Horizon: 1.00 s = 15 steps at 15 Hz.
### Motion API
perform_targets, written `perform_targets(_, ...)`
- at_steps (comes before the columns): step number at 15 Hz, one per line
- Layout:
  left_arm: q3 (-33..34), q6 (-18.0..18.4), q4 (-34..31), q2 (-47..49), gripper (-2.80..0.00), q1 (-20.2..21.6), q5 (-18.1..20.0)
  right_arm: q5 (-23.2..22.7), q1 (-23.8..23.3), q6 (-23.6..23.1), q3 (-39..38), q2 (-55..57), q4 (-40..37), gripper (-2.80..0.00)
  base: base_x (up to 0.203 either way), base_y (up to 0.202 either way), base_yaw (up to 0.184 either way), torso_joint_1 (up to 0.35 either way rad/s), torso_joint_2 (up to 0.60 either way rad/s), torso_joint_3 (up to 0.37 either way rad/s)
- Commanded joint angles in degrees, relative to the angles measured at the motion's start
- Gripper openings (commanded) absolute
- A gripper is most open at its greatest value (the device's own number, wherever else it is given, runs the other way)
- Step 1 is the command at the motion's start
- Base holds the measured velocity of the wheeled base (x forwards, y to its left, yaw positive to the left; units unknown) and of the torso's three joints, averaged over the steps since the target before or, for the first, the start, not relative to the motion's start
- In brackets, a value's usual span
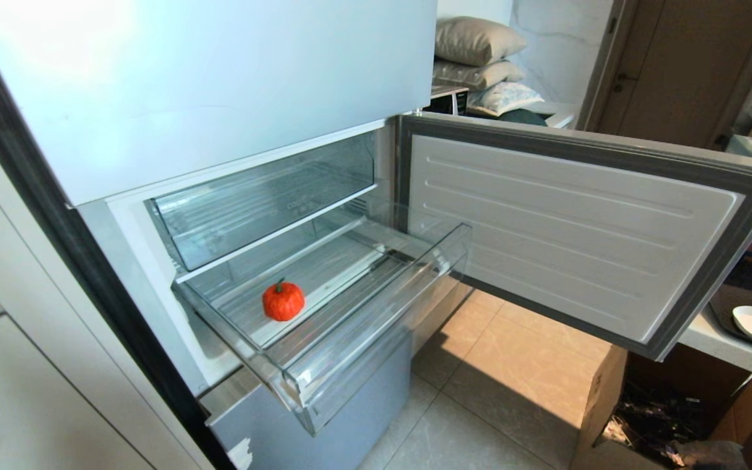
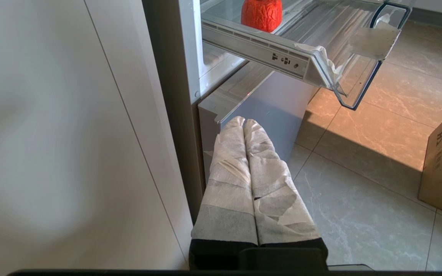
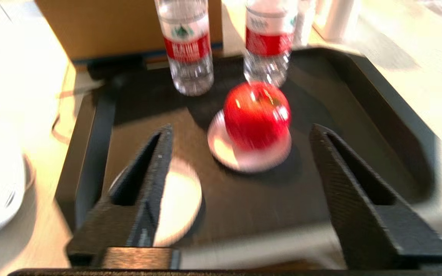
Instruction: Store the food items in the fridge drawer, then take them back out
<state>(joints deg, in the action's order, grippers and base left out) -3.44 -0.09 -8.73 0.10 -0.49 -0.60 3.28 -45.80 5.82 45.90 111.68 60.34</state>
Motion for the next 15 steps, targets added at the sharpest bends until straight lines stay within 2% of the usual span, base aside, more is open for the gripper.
perform_targets(1, 0.01, 0.0, -0.06, -0.01, -2.8, -0.04, -0.02, -0.19, -0.02, 0.1, 4.2, 9.91, 4.49, 0.0, 0.0, 0.0, 0.0, 0.0, 0.0, 0.0)
perform_targets(4, 0.01, 0.0, -0.06, -0.01, -2.8, 0.03, -0.02, -0.38, 0.21, -0.36, 12.4, 17.9, 10.25, 0.0, 0.0, 0.0, 0.0, 0.0, 0.0, 0.0)
perform_targets(7, 0.01, 0.0, -0.06, -0.01, -2.8, -0.04, -0.02, -0.3, 0.19, -0.46, 17.34, 21.89, 10.93, 0.0, 0.0, 0.0, 0.0, 0.0, 0.0, 0.0)
perform_targets(9, 0.01, 0.0, 0.0, -0.01, -2.8, 0.03, -0.02, -0.21, 0.02, -0.88, 17.59, 23.28, 10.94, 0.0, 0.0, 0.0, 0.0, 0.0, 0.0, 0.0)
perform_targets(11, 0.01, -0.01, -0.06, -0.01, -2.8, -0.03, -0.02, -0.03, -0.6, -3.18, 17.65, 24.1, 10.94, 0.0, 0.0, 0.0, 0.0, 0.0, 0.0, 0.0)
perform_targets(15, 0.01, 0.0, -0.03, -0.01, -2.8, -0.04, -0.02, 0.03, -2.12, -3.52, 20.73, 26.7, 10.95, 0.0, 0.0, 0.0, 0.0, 0.0, 0.0, 0.0)
